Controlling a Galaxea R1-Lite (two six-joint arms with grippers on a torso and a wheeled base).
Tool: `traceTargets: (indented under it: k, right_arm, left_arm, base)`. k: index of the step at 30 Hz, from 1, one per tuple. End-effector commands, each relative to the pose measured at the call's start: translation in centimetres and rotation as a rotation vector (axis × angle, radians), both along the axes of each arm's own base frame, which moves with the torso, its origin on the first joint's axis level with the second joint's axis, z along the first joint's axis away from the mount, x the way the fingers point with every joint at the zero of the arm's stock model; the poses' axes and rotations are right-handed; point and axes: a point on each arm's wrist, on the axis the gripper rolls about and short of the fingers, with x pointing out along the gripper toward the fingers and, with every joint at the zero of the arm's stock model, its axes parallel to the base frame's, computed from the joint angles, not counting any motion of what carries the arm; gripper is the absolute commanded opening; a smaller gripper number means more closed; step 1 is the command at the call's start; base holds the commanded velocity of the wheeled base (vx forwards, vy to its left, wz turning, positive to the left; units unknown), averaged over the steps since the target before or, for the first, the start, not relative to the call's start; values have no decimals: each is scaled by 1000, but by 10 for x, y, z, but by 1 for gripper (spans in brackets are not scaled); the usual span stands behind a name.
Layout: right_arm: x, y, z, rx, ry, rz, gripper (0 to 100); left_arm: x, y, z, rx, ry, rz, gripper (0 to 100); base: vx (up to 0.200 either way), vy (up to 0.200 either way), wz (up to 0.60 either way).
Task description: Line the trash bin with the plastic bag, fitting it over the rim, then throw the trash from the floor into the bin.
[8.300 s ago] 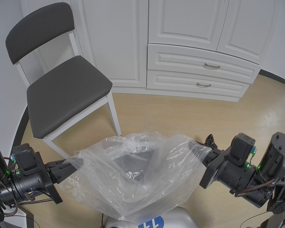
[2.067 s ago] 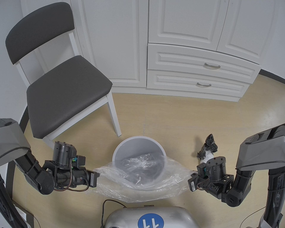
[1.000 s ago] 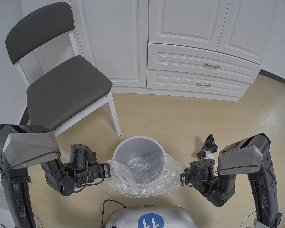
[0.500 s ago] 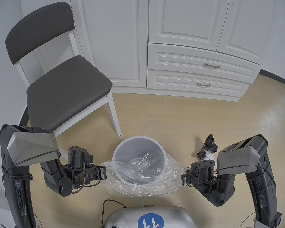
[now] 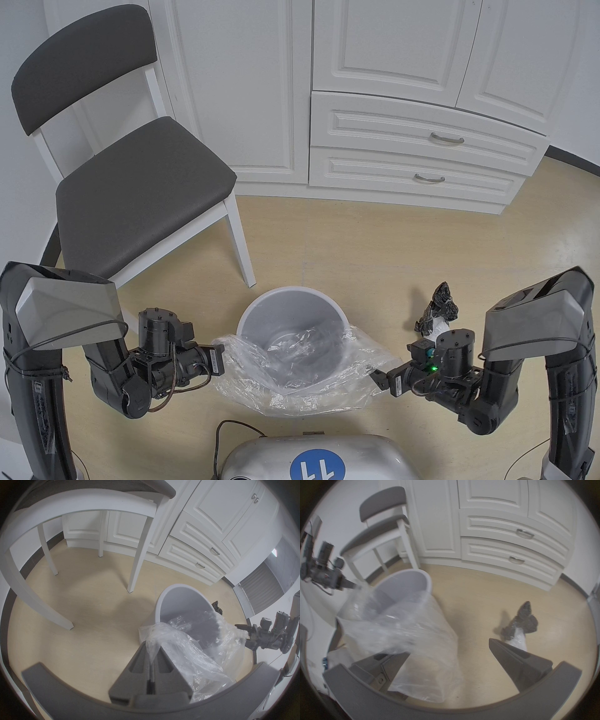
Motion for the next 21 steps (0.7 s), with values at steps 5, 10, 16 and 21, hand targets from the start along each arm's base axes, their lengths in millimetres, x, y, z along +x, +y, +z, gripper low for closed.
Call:
traceTargets:
  k: [5, 10, 16, 21]
  right_arm:
    - [-8, -83, 41, 236, 21, 250, 100]
    - [-5, -105, 29, 315, 84, 297, 100]
    - [-3, -107, 28, 320, 83, 293, 100]
    - [-2, -100, 35, 315, 55, 303, 100]
  left_arm:
    - [1, 0, -1, -11, -10, -4, 0]
    - [1, 1, -4, -9, -3, -1, 0]
    - [2, 1, -4, -9, -3, 0, 0]
    - [2, 1, -3, -14, -5, 1, 0]
  base:
    - [0, 0, 0]
    - [0, 0, 0]
    - [0, 0, 0]
    - [0, 0, 0]
